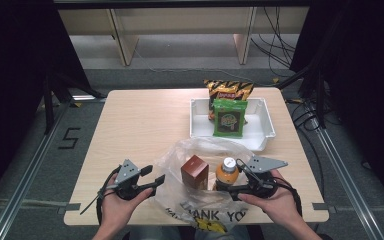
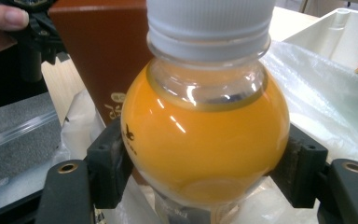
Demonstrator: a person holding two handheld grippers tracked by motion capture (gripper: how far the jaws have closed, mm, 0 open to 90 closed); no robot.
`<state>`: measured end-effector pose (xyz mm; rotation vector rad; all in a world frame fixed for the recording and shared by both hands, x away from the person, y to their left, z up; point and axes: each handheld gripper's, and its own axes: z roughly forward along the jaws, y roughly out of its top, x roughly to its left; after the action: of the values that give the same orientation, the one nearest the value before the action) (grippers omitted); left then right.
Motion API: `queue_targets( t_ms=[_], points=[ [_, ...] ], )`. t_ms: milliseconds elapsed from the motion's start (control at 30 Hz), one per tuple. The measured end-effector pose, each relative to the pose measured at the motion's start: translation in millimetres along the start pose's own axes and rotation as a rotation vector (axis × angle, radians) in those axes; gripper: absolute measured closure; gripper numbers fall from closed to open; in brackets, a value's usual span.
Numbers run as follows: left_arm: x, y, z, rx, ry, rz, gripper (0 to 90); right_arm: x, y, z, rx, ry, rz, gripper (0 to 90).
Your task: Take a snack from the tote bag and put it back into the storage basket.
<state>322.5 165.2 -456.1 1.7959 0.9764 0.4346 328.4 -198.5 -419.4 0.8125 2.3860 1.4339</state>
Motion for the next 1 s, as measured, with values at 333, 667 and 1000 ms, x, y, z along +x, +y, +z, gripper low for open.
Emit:
queue_targets(
  t_ms=[333, 667, 1000],
  points=[
    [-0.1, 0.0, 0.2, -0.004, -0.003, 0.001, 41.1, 0.5, 10.7, -3.2, -0.032, -0.010, 0.032, 31.8],
    [-1.1, 0.0, 1.3, -0.001, -0.008, 0.003, 41.1, -0.8, 21.6, -7.8, -0.046, 0.000, 0.028, 31.9],
    [-1.2, 0.1, 1.5, 0.000, -0.012, 0.002, 41.1, 0.2, 28.1, -6.8, -0.043, 0.005, 0.044, 31.9]
  ],
)
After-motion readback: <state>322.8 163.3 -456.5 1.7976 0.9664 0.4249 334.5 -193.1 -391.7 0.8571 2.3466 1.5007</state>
